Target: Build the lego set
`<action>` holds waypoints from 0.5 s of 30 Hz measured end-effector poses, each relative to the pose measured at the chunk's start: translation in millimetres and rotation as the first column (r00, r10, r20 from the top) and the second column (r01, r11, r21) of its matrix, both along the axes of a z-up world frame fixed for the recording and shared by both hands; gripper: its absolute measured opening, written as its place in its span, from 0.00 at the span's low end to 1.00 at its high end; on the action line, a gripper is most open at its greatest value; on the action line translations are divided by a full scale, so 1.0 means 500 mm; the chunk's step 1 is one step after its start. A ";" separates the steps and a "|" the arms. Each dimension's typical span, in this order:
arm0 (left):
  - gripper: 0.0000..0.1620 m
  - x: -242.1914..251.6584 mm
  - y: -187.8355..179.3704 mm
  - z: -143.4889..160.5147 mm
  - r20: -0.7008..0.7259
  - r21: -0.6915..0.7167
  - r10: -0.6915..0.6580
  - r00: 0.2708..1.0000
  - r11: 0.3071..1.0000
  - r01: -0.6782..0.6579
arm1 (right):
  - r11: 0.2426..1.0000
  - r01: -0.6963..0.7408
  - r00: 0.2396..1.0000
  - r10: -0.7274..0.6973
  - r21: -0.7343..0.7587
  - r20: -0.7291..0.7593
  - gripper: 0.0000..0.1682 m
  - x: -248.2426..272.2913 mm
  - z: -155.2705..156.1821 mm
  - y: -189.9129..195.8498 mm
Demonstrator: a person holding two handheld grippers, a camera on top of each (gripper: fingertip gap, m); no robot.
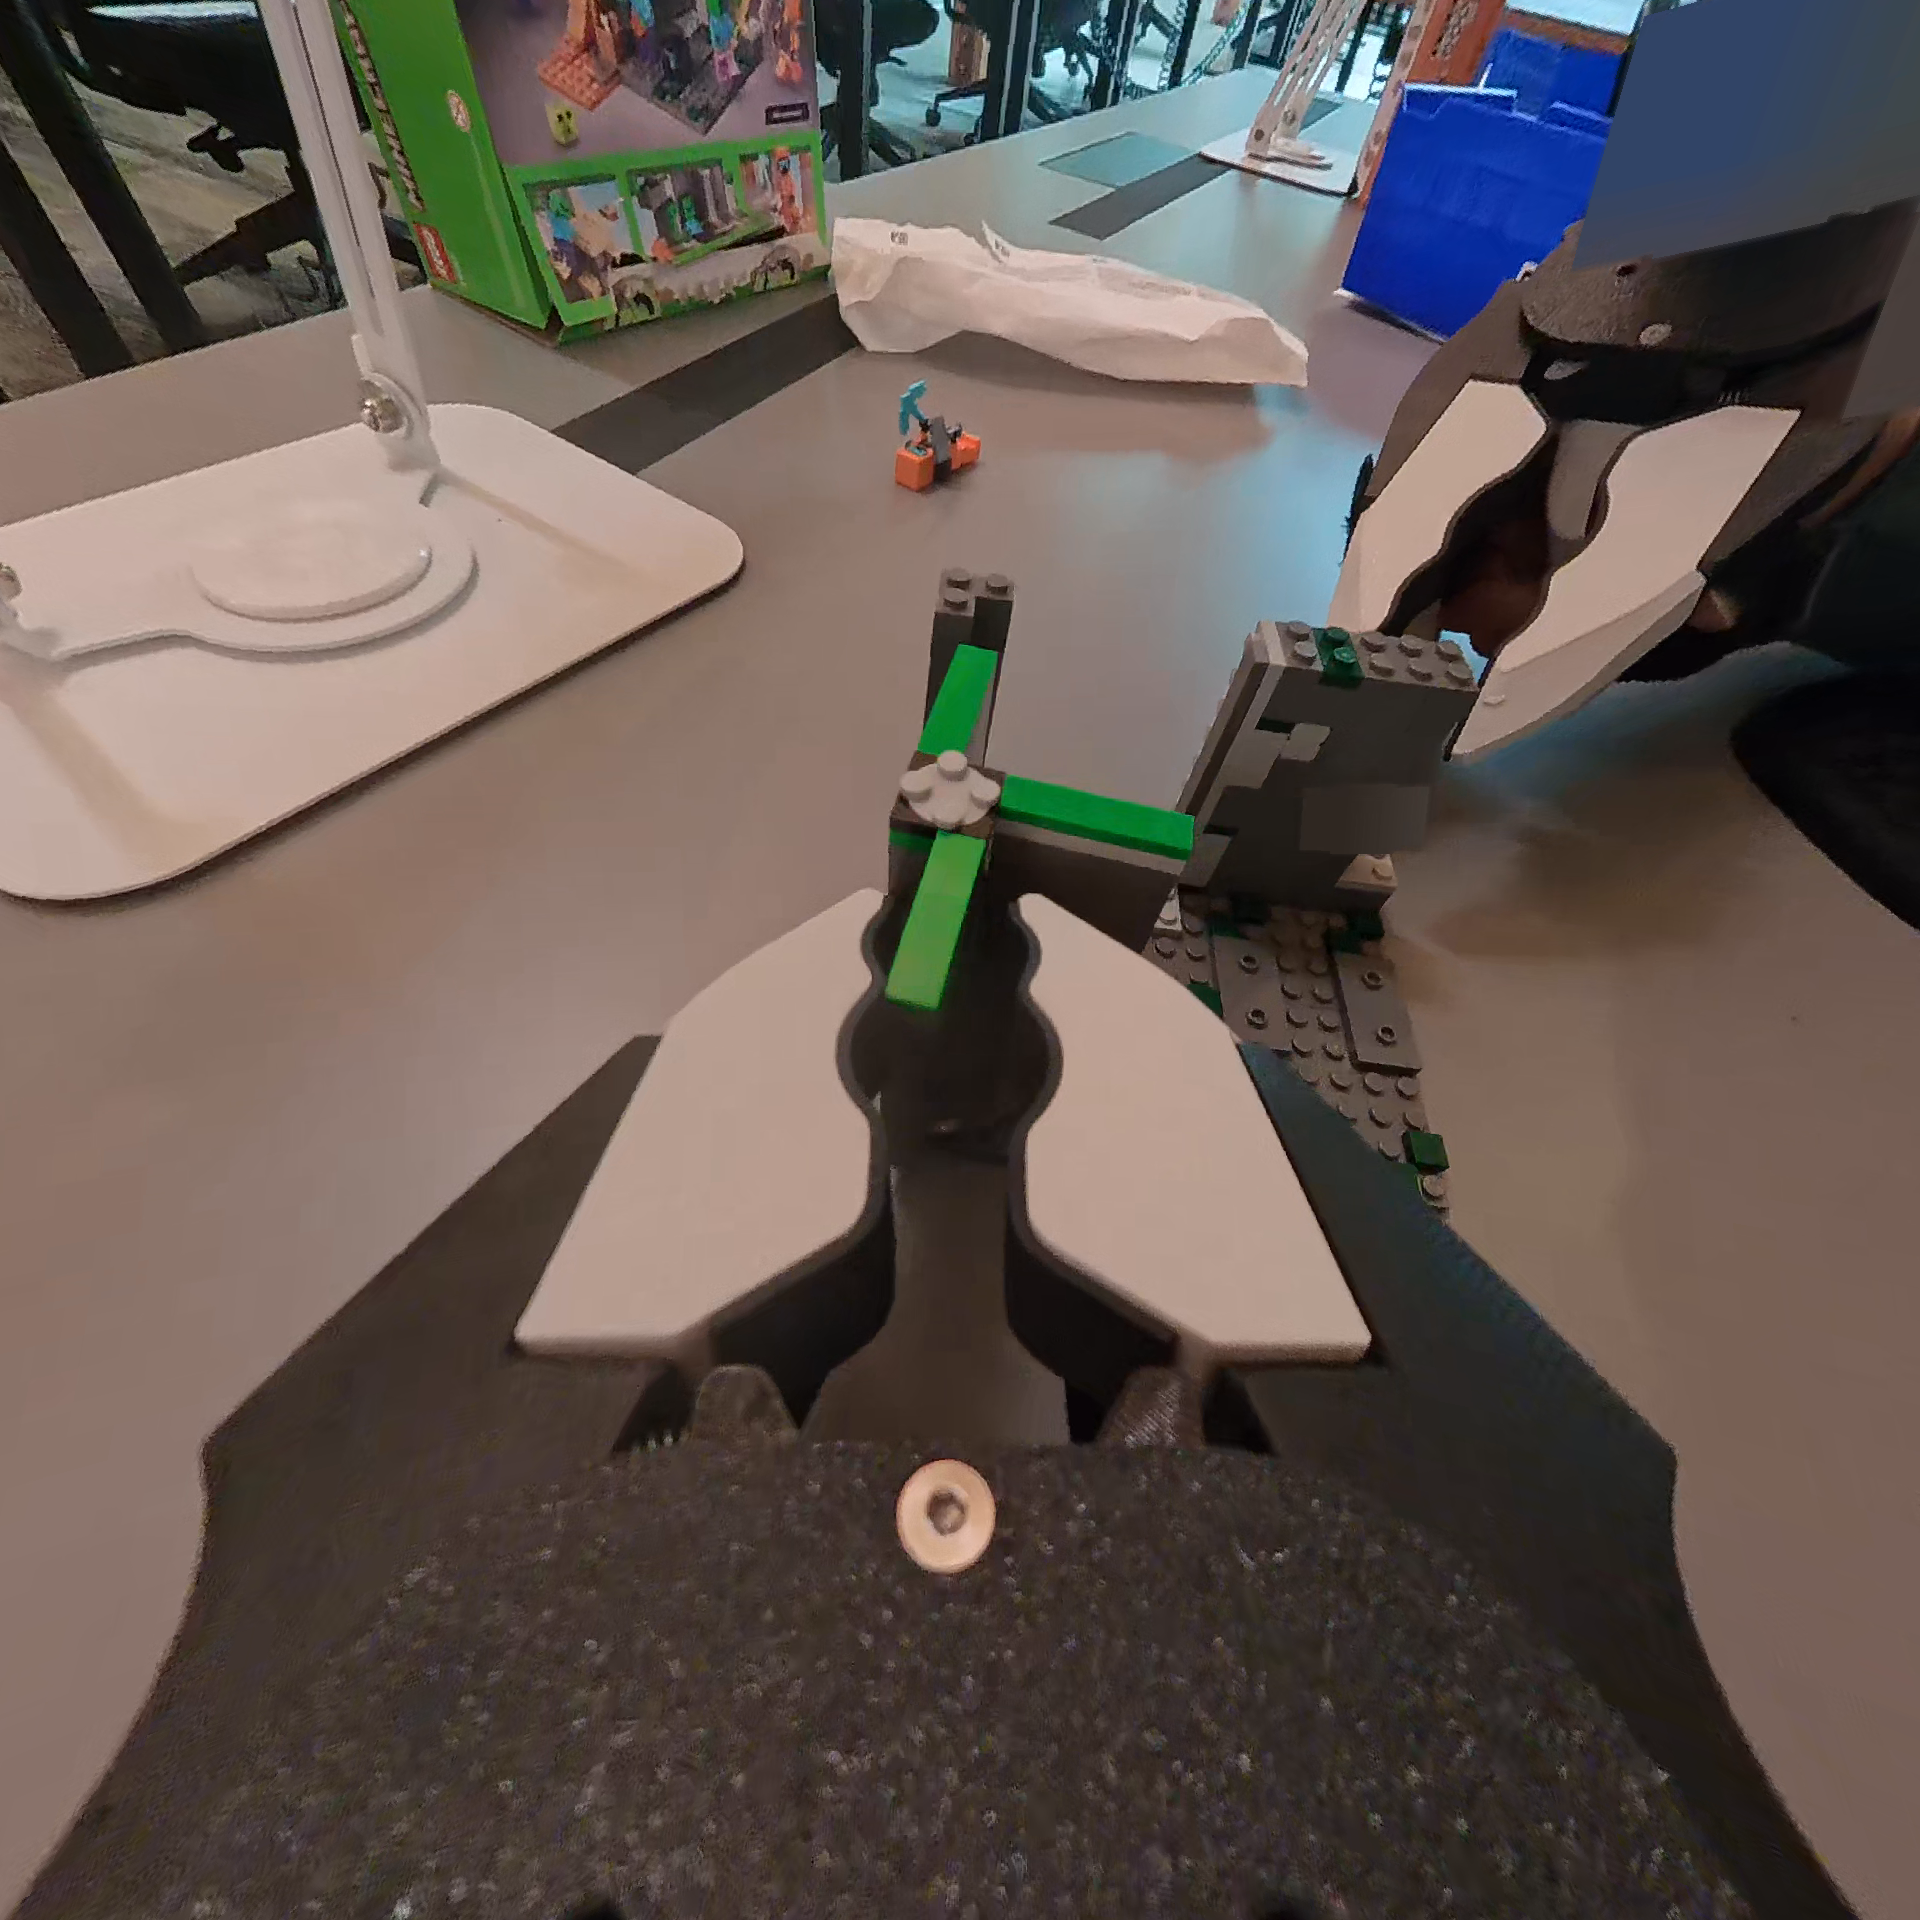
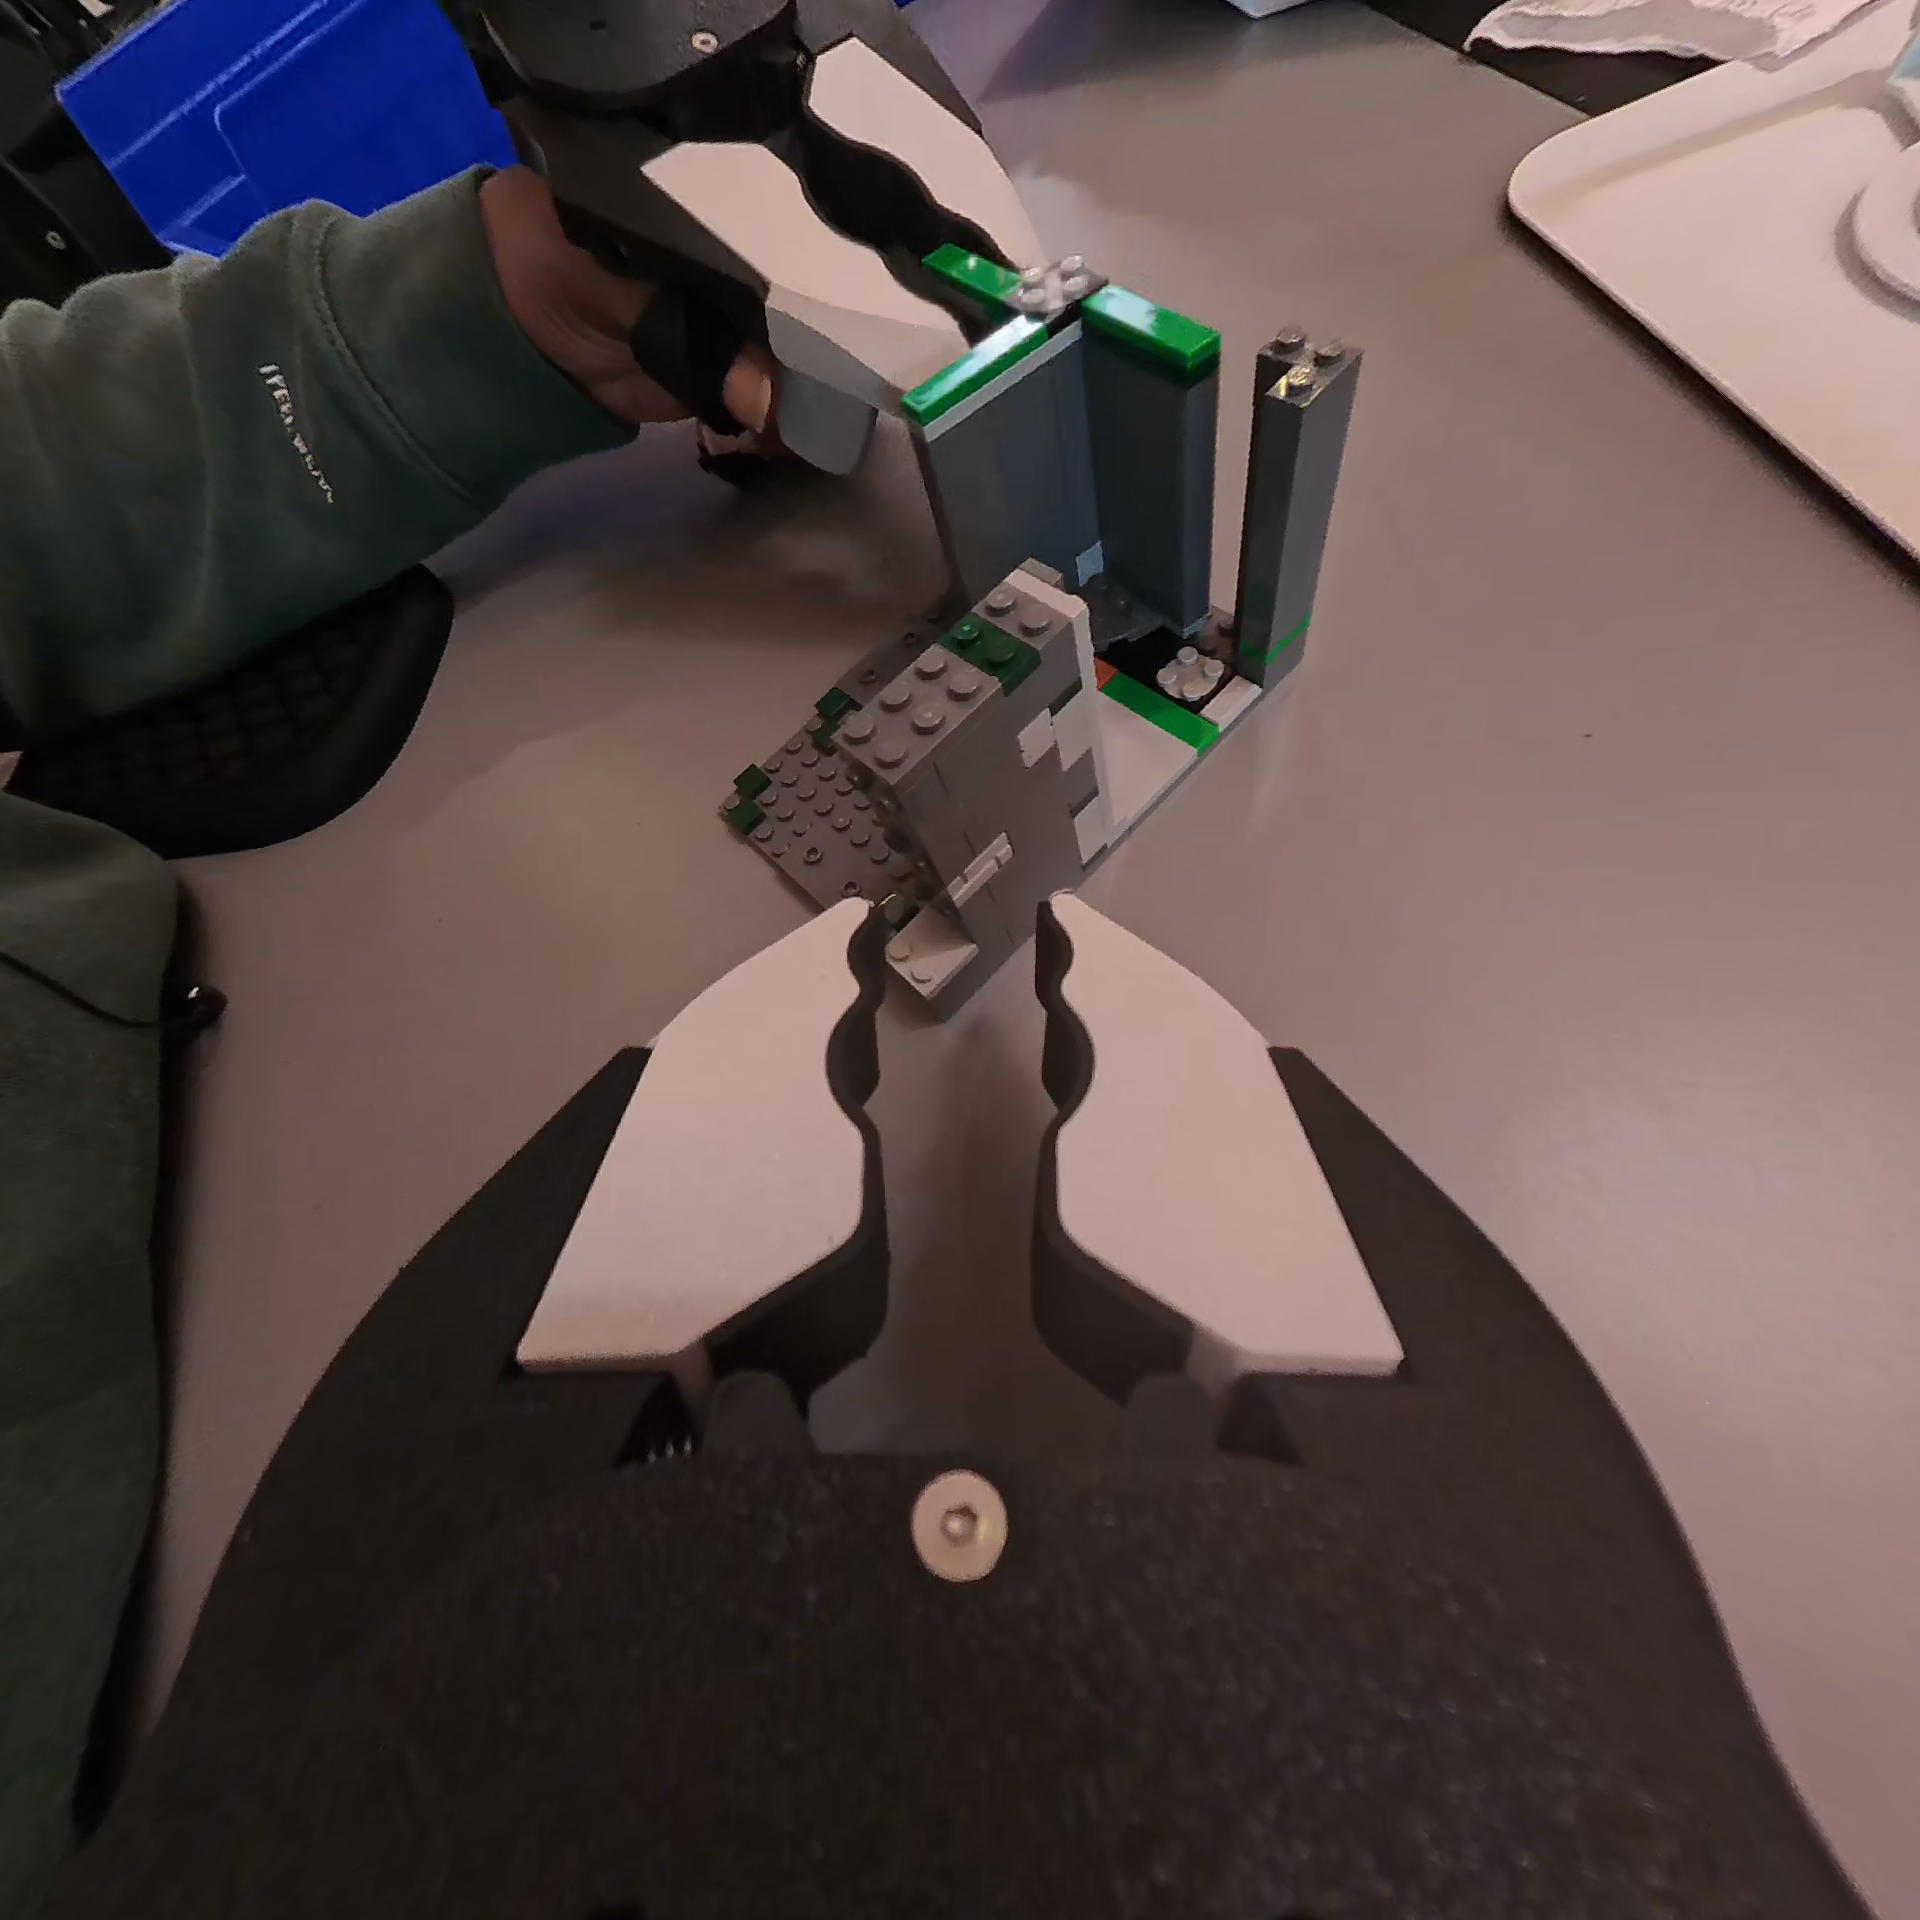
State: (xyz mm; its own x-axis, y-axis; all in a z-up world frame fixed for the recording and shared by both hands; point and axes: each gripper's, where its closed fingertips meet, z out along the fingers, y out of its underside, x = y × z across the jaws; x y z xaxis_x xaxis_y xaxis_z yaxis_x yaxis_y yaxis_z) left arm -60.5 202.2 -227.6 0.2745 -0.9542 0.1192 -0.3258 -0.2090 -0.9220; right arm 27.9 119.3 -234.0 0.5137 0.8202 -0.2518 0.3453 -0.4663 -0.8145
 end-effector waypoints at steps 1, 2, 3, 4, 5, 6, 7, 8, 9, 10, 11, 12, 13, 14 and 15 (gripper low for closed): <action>0.11 0.000 -0.001 -0.001 -0.008 0.006 -0.001 1.000 1.000 0.001 | 1.000 -0.001 1.000 0.001 0.000 0.001 0.16 0.000 -0.001 0.000; 0.10 0.000 -0.001 -0.004 -0.020 0.015 0.001 1.000 1.000 -0.001 | 1.000 -0.001 1.000 0.001 0.000 0.000 0.16 -0.001 0.000 0.000; 0.08 0.001 0.000 -0.005 -0.030 0.025 0.005 1.000 1.000 -0.005 | 1.000 -0.002 1.000 0.002 0.000 -0.001 0.16 -0.001 0.000 -0.001; 0.07 0.002 0.001 -0.006 -0.035 0.033 0.006 0.999 0.999 -0.004 | 1.000 -0.003 1.000 0.003 -0.001 -0.002 0.16 -0.002 -0.001 -0.001; 0.06 0.004 0.002 -0.006 -0.037 0.032 0.008 0.999 0.999 -0.007 | 1.000 -0.004 1.000 0.004 -0.002 -0.002 0.16 -0.002 -0.001 -0.001; 0.06 0.006 0.003 -0.006 -0.038 0.030 0.008 0.999 1.000 -0.007 | 1.000 -0.006 1.000 0.006 -0.003 -0.002 0.16 -0.003 -0.002 -0.002; 0.06 0.008 0.004 -0.006 -0.038 0.031 0.006 0.999 1.000 -0.005 | 1.000 -0.008 1.000 0.008 -0.005 -0.002 0.16 -0.004 -0.003 -0.003; 0.06 0.009 0.006 -0.006 -0.039 0.035 0.008 0.999 0.999 -0.007 | 1.000 -0.011 1.000 0.011 -0.006 -0.002 0.16 -0.005 -0.003 -0.004; 0.06 0.011 0.006 -0.005 -0.040 0.038 0.007 0.999 0.999 -0.006 | 1.000 -0.014 1.000 0.014 -0.005 -0.001 0.16 -0.006 -0.004 -0.005; 0.05 0.013 0.005 -0.004 -0.037 0.039 -0.001 0.999 0.999 0.003 | 1.000 -0.017 1.000 0.017 -0.004 0.000 0.16 -0.007 -0.004 -0.006; 0.05 0.015 0.004 -0.004 -0.035 0.039 -0.008 0.999 0.999 0.009 | 1.000 -0.019 1.000 0.019 -0.003 0.000 0.16 -0.007 -0.004 -0.006; 0.05 0.016 0.004 -0.005 -0.034 0.038 -0.009 0.999 0.999 0.011 | 1.000 -0.020 1.000 0.020 -0.003 0.000 0.16 -0.008 -0.004 -0.007; 0.05 0.016 0.003 -0.004 -0.031 0.037 -0.014 0.999 0.999 0.015 | 1.000 -0.021 1.000 0.021 -0.003 0.000 0.16 -0.008 -0.005 -0.007; 0.05 0.016 0.001 -0.003 -0.027 0.037 -0.020 0.999 0.999 0.021 | 1.000 -0.021 1.000 0.021 -0.003 -0.001 0.16 -0.008 -0.005 -0.007; 0.05 0.016 -0.002 -0.003 -0.024 0.040 -0.027 0.999 0.999 0.028 | 1.000 -0.022 1.000 0.022 -0.004 -0.002 0.16 -0.007 -0.005 -0.008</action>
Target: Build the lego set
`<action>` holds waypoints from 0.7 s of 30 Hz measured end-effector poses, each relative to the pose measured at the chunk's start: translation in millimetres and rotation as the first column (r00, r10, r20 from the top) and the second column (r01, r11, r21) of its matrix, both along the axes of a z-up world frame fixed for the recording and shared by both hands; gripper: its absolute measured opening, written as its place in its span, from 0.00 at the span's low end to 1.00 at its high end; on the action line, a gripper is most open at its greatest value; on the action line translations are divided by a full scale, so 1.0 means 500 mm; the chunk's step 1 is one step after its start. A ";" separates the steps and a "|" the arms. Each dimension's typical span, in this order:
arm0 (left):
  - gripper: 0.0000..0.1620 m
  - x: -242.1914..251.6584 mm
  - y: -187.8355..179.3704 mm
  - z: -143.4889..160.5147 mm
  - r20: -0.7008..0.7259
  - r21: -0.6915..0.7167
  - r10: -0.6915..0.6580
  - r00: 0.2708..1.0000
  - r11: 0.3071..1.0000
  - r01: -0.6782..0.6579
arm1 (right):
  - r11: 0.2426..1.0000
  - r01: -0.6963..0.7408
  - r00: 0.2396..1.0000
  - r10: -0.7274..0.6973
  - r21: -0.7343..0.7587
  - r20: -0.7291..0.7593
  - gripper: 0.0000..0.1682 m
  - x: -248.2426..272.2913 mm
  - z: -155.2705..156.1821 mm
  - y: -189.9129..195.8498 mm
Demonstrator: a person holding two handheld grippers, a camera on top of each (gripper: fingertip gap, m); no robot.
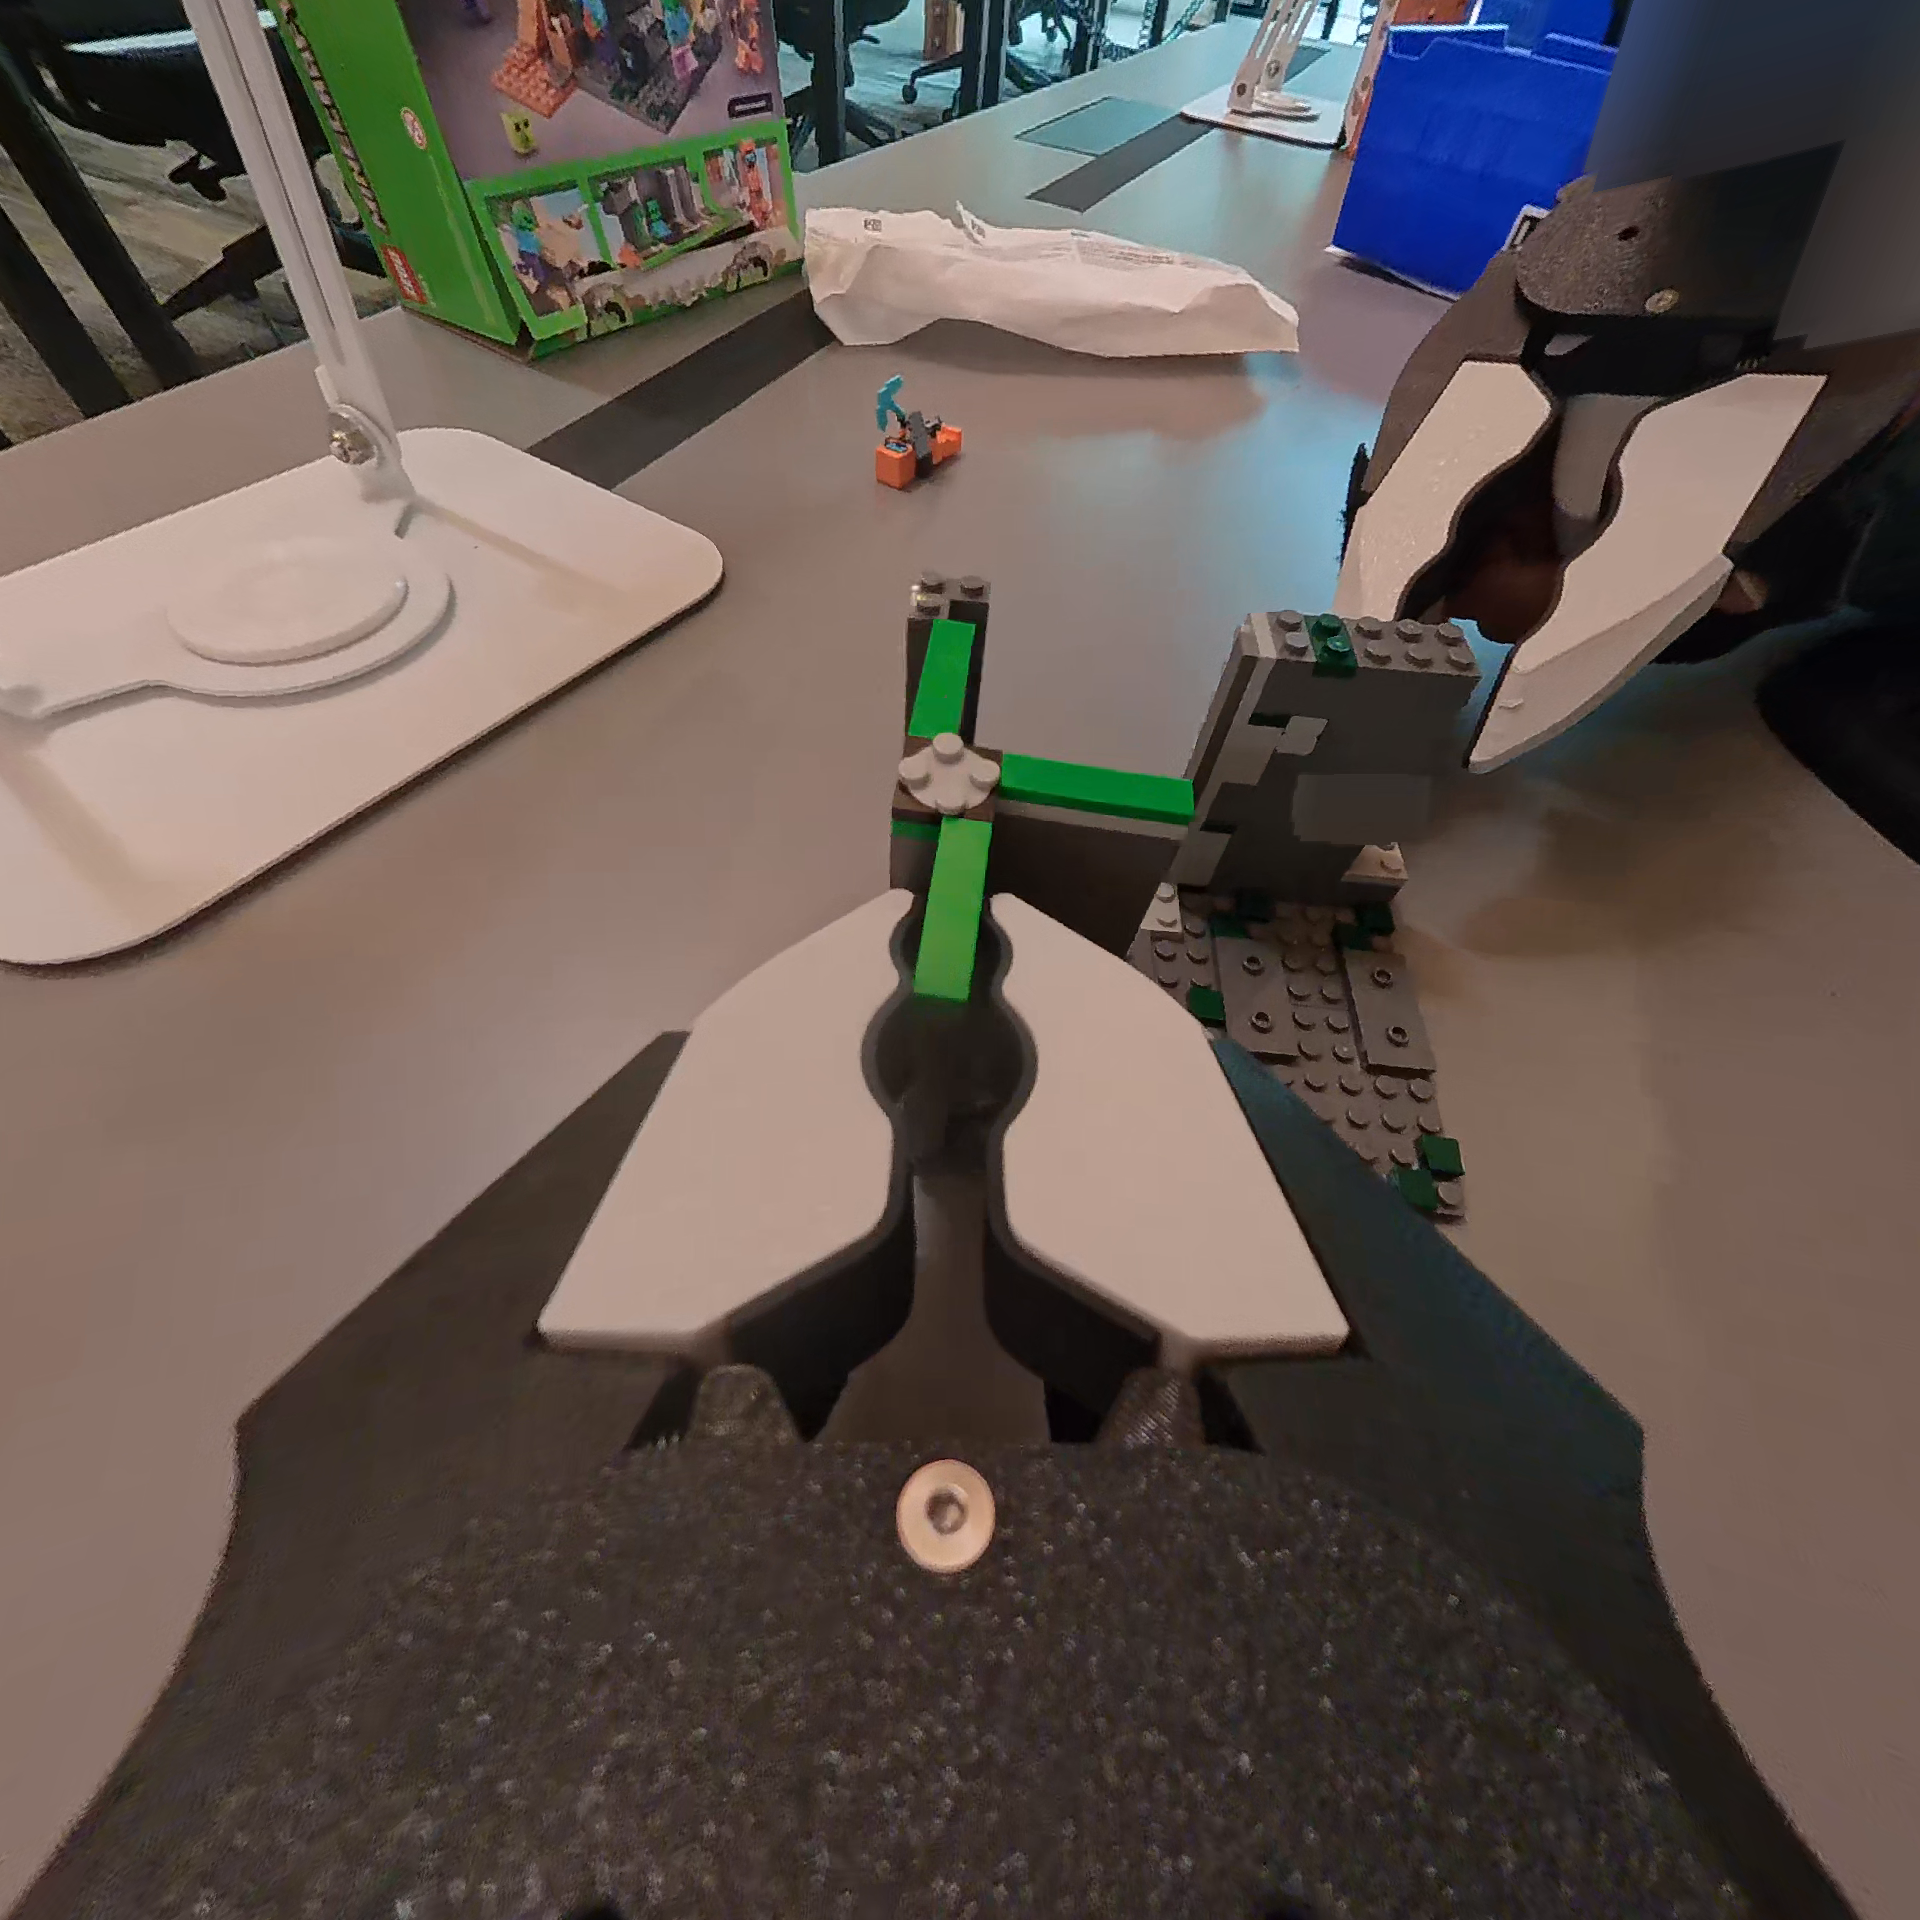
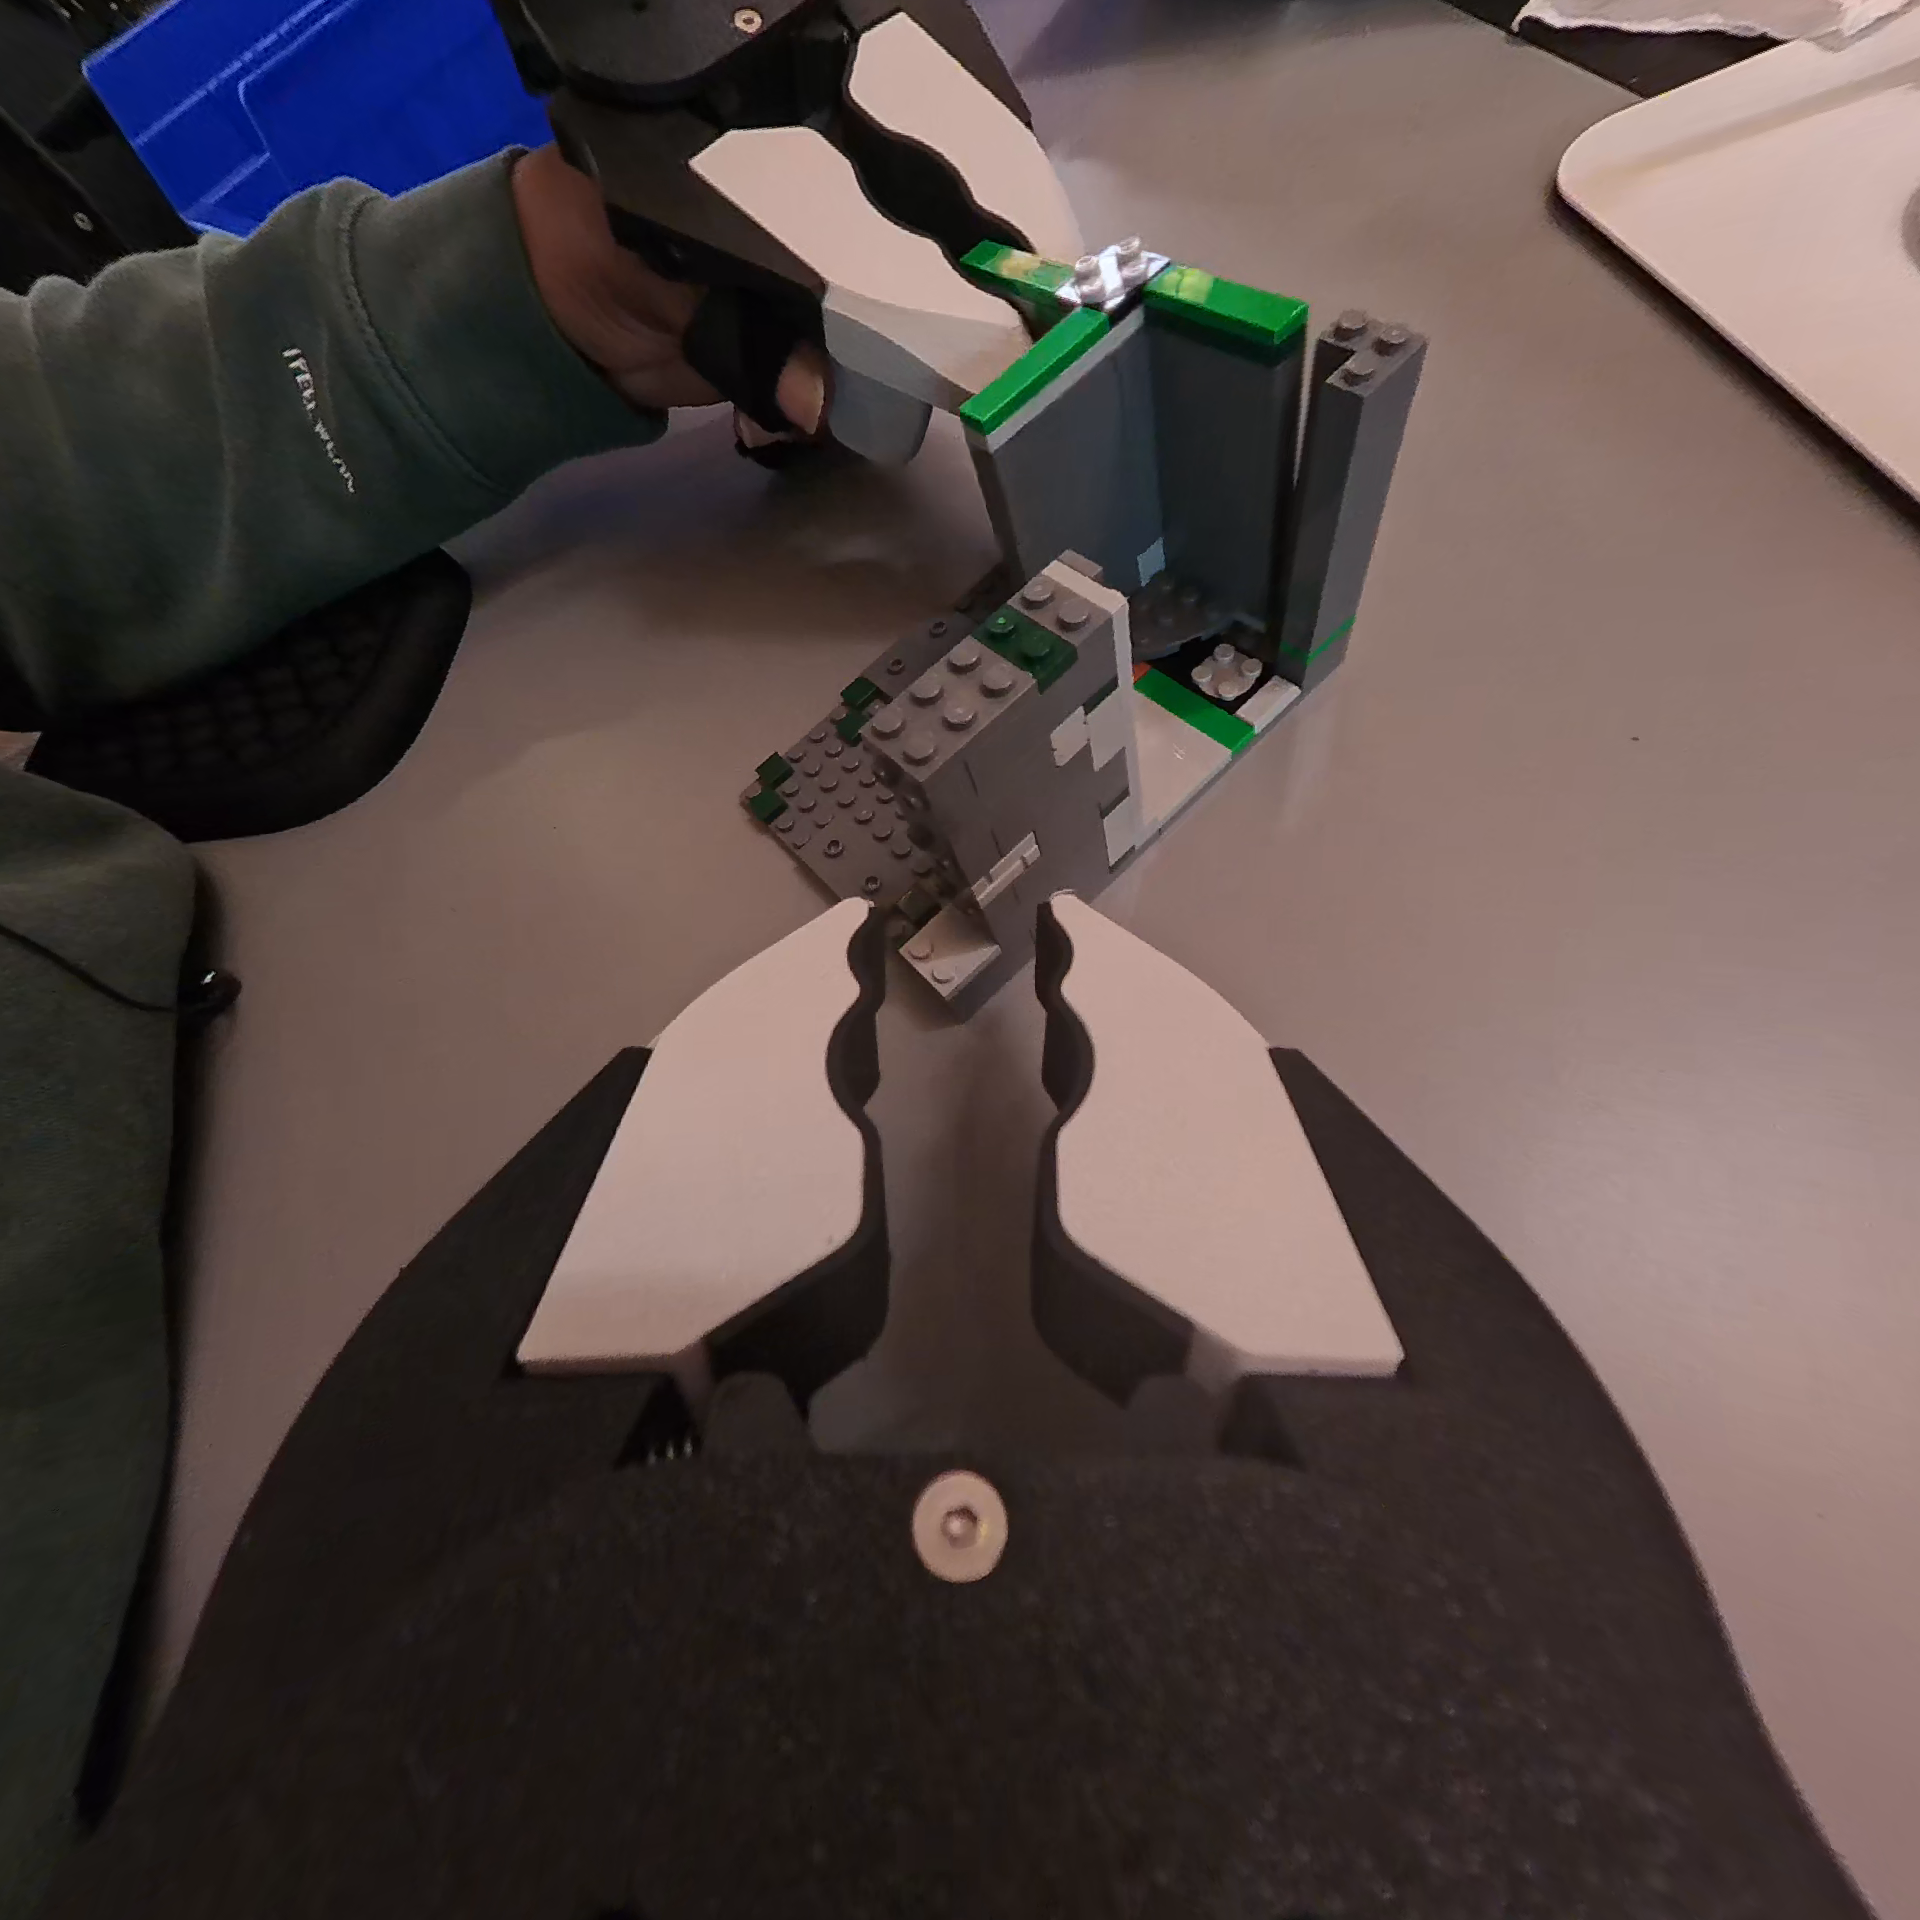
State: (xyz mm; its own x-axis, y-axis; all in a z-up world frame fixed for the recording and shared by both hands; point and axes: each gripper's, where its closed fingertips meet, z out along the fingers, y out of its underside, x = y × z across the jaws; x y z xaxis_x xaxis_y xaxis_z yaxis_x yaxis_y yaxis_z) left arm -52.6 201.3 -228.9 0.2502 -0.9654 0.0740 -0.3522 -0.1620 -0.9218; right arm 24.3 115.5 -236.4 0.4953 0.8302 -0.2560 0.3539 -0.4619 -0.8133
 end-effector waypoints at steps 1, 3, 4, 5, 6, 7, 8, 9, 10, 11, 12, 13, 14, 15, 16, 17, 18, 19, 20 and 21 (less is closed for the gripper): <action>0.05 0.000 -0.003 0.000 0.002 0.000 -0.007 1.000 1.000 0.007 | 1.000 0.000 1.000 0.000 -0.001 -0.001 0.16 0.000 0.000 0.000; 0.05 0.003 -0.005 0.001 0.003 0.002 -0.015 1.000 1.000 0.015 | 1.000 0.000 1.000 0.000 -0.003 -0.001 0.16 0.001 -0.002 0.000; 0.05 0.004 -0.006 0.002 0.005 0.004 -0.019 1.000 1.000 0.019 | 1.000 -0.001 1.000 0.001 -0.005 0.000 0.16 0.001 -0.003 0.000; 0.05 0.005 -0.005 0.003 0.007 0.006 -0.019 1.000 1.000 0.019 | 1.000 -0.002 1.000 0.002 -0.005 0.000 0.16 0.000 -0.003 -0.001; 0.05 0.007 -0.005 0.004 0.009 0.007 -0.020 1.000 1.000 0.020 | 1.000 -0.004 1.000 0.004 -0.005 0.002 0.16 0.000 -0.004 -0.001; 0.05 0.008 -0.005 0.003 0.008 0.007 -0.022 1.000 1.000 0.022 | 1.000 -0.006 1.000 0.006 -0.005 0.003 0.16 0.000 -0.004 -0.002; 0.05 0.010 -0.005 0.002 0.004 0.006 -0.023 1.000 1.000 0.023 | 1.000 -0.007 1.000 0.007 -0.004 0.004 0.16 -0.001 -0.005 -0.002; 0.05 0.012 -0.004 0.000 0.000 0.009 -0.026 1.000 1.000 0.026 | 1.000 -0.007 1.000 0.007 -0.004 0.003 0.16 -0.001 -0.005 -0.002; 0.05 0.013 -0.004 -0.001 -0.006 0.011 -0.027 1.000 1.000 0.027 | 1.000 -0.008 1.000 0.008 -0.005 0.003 0.16 -0.001 -0.005 -0.003; 0.05 0.014 -0.004 -0.001 -0.008 0.013 -0.028 1.000 1.000 0.028 | 1.000 -0.008 1.000 0.008 -0.006 0.002 0.16 -0.001 -0.005 -0.003; 0.05 0.015 -0.003 -0.001 -0.009 0.012 -0.027 1.000 1.000 0.027 | 1.000 -0.009 1.000 0.009 -0.006 0.002 0.16 -0.001 -0.005 -0.003; 0.05 0.016 -0.003 -0.001 -0.012 0.010 -0.026 1.000 1.000 0.026 | 1.000 -0.009 1.000 0.009 -0.006 0.001 0.16 -0.001 -0.005 -0.003; 0.05 0.016 -0.002 -0.001 -0.013 0.008 -0.025 1.000 1.000 0.025 | 1.000 -0.010 1.000 0.010 -0.006 0.000 0.16 -0.001 -0.005 -0.003; 0.05 0.017 -0.002 -0.001 -0.017 0.010 -0.023 1.000 1.000 0.023 | 1.000 -0.010 1.000 0.010 -0.007 0.000 0.16 -0.001 -0.005 -0.004; 0.05 0.018 -0.002 -0.001 -0.023 0.013 -0.021 1.000 1.000 0.022 | 1.000 -0.011 1.000 0.011 -0.007 0.001 0.16 -0.002 -0.005 -0.004; 0.05 0.019 -0.001 -0.001 -0.029 0.016 -0.020 0.999 1.000 0.020 | 1.000 -0.012 1.000 0.012 -0.007 0.001 0.16 -0.002 -0.005 -0.004; 0.05 0.020 -0.001 -0.001 -0.037 0.020 -0.019 0.999 1.000 0.020 | 1.000 -0.013 1.000 0.013 -0.008 0.001 0.16 -0.003 -0.005 -0.005; 0.05 0.021 -0.001 -0.001 -0.045 0.023 -0.018 0.999 1.000 0.019 | 1.000 -0.014 1.000 0.014 -0.008 0.001 0.16 -0.003 -0.006 -0.005; 0.05 0.023 0.000 -0.001 -0.052 0.021 -0.016 0.999 1.000 0.017 | 1.000 -0.015 1.000 0.015 -0.009 0.001 0.16 -0.003 -0.006 -0.005; 0.05 0.024 -0.001 -0.001 -0.057 0.017 -0.018 0.998 1.000 0.019 | 1.000 -0.017 1.000 0.017 -0.010 0.001 0.16 -0.004 -0.006 -0.006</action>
